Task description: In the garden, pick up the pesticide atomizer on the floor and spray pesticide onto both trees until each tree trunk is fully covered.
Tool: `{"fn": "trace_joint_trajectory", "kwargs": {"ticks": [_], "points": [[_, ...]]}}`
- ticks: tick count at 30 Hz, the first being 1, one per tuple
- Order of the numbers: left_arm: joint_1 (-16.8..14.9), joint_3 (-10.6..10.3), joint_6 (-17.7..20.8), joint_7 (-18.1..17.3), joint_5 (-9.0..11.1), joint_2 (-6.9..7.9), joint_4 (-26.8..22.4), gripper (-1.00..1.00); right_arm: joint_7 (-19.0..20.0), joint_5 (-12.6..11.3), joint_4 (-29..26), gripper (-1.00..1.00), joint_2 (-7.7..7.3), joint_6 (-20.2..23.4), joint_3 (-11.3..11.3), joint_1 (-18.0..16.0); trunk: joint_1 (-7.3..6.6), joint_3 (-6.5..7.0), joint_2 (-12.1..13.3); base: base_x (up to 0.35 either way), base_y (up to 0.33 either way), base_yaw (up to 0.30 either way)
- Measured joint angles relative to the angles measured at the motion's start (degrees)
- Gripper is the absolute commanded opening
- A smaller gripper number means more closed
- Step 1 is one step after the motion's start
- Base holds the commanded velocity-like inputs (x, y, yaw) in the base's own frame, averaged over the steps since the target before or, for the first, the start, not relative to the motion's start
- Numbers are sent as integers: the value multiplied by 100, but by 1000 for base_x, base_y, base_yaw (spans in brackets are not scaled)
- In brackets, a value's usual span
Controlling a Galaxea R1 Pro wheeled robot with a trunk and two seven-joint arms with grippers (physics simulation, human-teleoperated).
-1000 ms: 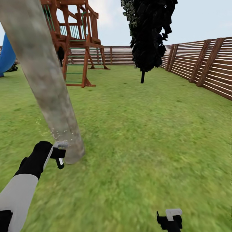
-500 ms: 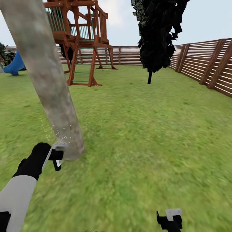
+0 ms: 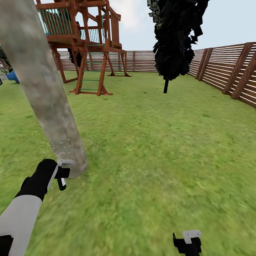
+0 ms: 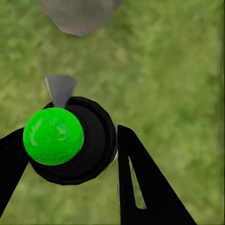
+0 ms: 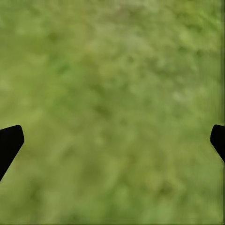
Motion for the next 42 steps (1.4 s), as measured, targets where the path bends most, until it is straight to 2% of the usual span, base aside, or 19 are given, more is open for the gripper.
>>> {"fn": "trace_joint_trajectory", "kwargs": {"ticks": [8,12,16,19,20,24,27,28,31,32,35,39,42], "points": [[1,-9,-7,9,-5,13,22,-100,1,0,0,100,9,0,8,0,0,0,0,236,-191,27],[2,-23,-6,8,-6,6,32,-100,1,0,2,100,10,0,8,-1,0,0,0,240,-186,254],[2,-14,-12,8,-2,-81,30,-100,1,0,2,100,10,0,8,-1,0,0,0,240,-186,277],[2,-20,-14,9,-29,-72,30,-100,1,0,2,100,10,0,8,-1,0,0,0,240,-186,278],[4,-3,-15,9,-37,-56,33,-100,1,0,2,100,10,0,8,-1,0,0,0,239,-186,278],[146,292,-53,25,-53,-37,118,-100,1,0,2,100,10,0,8,-1,0,0,0,235,-189,278],[245,295,-149,24,-22,-102,149,-100,1,0,2,100,10,0,8,-1,0,0,0,184,-218,184],[262,287,-210,22,5,-214,170,-100,0,0,0,100,9,0,8,0,1,0,0,45,-263,9],[292,323,-270,36,-63,-196,187,-100,0,0,0,100,9,-1,8,0,2,0,0,6,-268,1],[334,327,-321,68,-72,-179,197,-100,0,0,0,100,9,-1,8,0,2,0,0,1,-270,0],[468,320,-824,570,-49,-200,500,-100,0,0,0,100,9,-1,8,0,2,0,0,0,-270,0],[540,354,-1492,727,-28,-229,932,-100,0,0,5,100,9,-1,8,0,2,0,0,2,-271,0],[545,692,-1606,735,-49,-206,988,-100,1,0,7,100,9,-1,8,-1,1,0,0,105,-264,86]]}}
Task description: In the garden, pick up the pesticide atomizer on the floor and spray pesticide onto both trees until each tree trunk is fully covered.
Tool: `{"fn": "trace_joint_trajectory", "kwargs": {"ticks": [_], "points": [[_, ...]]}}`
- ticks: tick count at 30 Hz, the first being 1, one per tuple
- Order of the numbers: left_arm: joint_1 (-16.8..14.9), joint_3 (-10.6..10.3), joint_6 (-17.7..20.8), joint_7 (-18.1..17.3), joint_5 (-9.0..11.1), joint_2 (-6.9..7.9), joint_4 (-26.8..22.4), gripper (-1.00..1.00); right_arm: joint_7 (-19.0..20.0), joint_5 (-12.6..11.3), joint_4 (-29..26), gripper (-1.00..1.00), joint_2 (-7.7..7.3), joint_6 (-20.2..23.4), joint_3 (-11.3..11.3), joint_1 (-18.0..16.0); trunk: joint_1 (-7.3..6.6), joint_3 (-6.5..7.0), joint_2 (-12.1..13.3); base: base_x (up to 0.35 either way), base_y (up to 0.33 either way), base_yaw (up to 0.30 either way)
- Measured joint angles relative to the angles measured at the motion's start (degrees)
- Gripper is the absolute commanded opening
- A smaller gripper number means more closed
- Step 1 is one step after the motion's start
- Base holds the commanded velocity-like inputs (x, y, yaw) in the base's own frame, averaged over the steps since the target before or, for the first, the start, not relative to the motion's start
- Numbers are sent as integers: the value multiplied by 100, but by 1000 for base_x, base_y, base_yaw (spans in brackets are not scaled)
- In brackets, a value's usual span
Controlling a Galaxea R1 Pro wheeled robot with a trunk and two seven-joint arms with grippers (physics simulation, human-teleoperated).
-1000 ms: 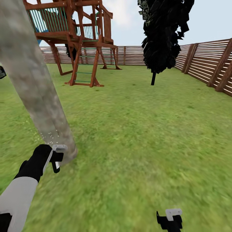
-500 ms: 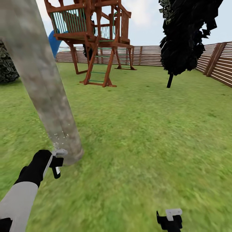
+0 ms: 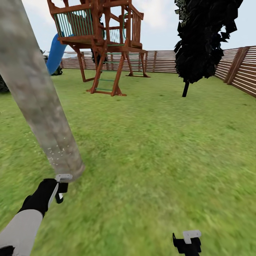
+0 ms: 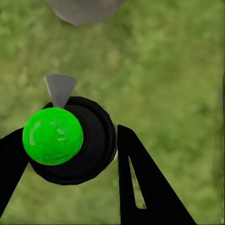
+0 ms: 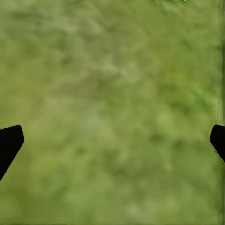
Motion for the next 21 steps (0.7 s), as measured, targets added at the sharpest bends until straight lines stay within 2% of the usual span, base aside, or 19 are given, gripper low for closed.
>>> {"fn": "trace_joint_trajectory", "kwargs": {"ticks": [2,5,7,15,21], "points": [[11,352,-40,-3,-20,45,50,-100,0,0,2,100,0,0,0,-1,0,0,0,154,-256,234],[19,549,-361,-1,-11,143,279,-100,0,0,1,100,1,0,0,-1,-1,0,0,201,-225,269],[21,573,-686,2,20,155,497,-100,1,0,2,100,1,1,0,-1,-1,0,0,238,-190,277],[20,570,-744,-5,54,72,549,-100,1,0,3,100,1,1,0,-1,-1,0,0,242,-186,276],[18,579,-886,-2,57,55,553,-100,0,0,-7,100,0,1,0,1,-1,0,0,232,-192,50]]}}
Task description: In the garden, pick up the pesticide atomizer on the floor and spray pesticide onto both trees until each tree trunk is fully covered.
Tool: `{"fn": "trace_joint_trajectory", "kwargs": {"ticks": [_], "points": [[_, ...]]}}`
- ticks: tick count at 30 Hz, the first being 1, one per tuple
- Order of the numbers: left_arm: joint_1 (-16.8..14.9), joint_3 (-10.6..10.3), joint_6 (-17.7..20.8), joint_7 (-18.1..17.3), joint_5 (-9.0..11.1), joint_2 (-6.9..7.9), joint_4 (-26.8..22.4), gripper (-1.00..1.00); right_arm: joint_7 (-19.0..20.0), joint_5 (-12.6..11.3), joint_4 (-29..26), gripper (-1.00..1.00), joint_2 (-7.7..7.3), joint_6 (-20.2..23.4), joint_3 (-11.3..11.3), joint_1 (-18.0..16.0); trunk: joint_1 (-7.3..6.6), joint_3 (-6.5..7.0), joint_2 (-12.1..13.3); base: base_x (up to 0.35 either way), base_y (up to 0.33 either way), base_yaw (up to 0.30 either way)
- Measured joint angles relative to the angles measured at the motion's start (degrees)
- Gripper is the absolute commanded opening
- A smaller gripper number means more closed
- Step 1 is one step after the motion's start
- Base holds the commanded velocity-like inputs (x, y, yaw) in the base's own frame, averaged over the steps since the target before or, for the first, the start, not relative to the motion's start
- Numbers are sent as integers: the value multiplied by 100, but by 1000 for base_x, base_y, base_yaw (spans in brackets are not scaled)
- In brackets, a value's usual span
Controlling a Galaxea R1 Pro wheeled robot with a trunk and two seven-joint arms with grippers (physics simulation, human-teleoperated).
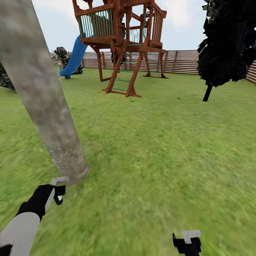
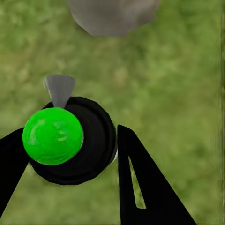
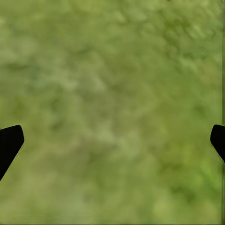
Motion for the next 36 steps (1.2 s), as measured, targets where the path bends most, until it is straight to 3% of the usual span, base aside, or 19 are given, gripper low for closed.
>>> {"fn": "trace_joint_trajectory", "kwargs": {"ticks": [6,18,36], "points": [[0,-1,-29,5,-5,-6,-3,-100,0,0,0,100,0,0,0,0,1,0,0,148,-240,30],[2,0,-36,5,-3,-4,-6,-100,0,0,2,100,1,0,0,-2,1,0,0,103,-261,265],[1,17,-37,5,-5,-1,-12,-100,0,0,0,100,0,-3,0,-1,1,0,0,118,-262,16]]}}
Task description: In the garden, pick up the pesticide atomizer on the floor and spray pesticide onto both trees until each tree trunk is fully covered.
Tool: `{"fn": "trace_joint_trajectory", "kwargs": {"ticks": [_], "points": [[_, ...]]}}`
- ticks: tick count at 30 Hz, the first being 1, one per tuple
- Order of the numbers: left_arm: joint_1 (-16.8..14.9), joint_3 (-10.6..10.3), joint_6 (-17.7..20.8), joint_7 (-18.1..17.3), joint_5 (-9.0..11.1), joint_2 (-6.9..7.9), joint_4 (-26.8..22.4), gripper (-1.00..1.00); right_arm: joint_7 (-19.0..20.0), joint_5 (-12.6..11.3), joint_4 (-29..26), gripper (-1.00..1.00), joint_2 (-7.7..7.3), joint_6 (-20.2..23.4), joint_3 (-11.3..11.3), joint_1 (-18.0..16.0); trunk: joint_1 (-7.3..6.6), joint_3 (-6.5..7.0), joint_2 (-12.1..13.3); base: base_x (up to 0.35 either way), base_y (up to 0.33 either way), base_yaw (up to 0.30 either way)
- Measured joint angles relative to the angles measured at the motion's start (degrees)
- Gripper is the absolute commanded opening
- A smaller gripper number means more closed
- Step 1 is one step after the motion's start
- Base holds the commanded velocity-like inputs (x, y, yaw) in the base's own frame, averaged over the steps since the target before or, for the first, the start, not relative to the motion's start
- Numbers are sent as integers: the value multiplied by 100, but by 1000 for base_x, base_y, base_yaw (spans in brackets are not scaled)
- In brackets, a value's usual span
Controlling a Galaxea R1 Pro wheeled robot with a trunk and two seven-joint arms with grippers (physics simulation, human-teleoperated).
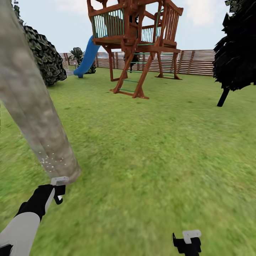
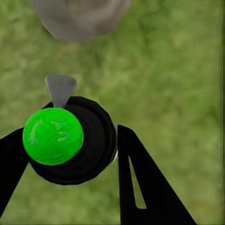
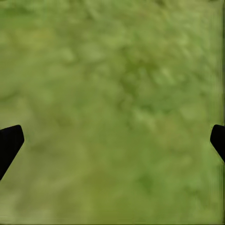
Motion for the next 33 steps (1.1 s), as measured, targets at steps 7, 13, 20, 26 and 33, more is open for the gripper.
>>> {"fn": "trace_joint_trajectory", "kwargs": {"ticks": [7,13,20,26,33], "points": [[1,1,1,0,2,5,-2,-100,0,0,1,100,1,1,0,-1,0,0,0,134,-262,257],[1,1,1,0,-3,6,-2,-100,0,0,1,100,1,2,0,-1,0,0,0,135,-262,278],[1,222,-14,0,-8,6,-14,-100,0,0,1,100,1,1,0,-1,-1,0,0,161,-251,278],[1,238,-15,0,2,-2,-2,-100,1,0,1,100,1,2,0,-1,-1,0,0,233,-204,278],[0,238,-17,0,6,-13,8,-100,0,0,1,100,-3,2,0,1,-1,0,0,237,-201,64]]}}
